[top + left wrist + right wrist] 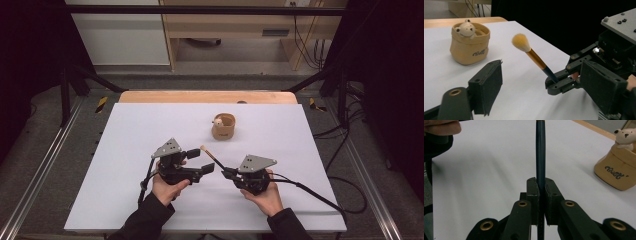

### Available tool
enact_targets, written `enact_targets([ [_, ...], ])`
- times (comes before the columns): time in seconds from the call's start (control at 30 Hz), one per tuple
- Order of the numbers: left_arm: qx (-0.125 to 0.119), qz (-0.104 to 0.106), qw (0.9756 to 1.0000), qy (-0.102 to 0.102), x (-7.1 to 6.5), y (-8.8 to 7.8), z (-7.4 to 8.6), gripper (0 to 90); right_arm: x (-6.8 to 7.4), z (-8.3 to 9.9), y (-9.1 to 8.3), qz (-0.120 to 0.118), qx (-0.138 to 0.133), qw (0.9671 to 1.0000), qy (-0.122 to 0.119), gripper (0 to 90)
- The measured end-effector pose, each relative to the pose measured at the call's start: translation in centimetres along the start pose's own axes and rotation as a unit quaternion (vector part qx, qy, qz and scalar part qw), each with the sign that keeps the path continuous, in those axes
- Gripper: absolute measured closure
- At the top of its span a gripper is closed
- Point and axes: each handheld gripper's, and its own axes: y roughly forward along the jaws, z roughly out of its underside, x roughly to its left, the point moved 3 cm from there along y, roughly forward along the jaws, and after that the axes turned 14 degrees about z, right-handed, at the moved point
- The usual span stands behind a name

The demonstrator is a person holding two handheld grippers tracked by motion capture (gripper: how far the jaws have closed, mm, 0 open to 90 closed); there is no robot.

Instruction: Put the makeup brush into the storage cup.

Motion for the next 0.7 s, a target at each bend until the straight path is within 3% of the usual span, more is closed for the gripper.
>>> enact_targets([
  [0.47, 0.018, 0.009, 0.9998, -0.007, -0.1, 1.2, -0.3, 33.4, 0.2, 0.0, 0.1, -0.007, -0.006, 0.9999, 0.004, 84.2],
  [0.7, 0.01, 0.012, 0.9997, -0.016, 0.1, 1.3, -0.4, 46.3, 0.3, 0.0, 0.1, -0.009, -0.008, 0.9999, 0.007, 84.2],
])
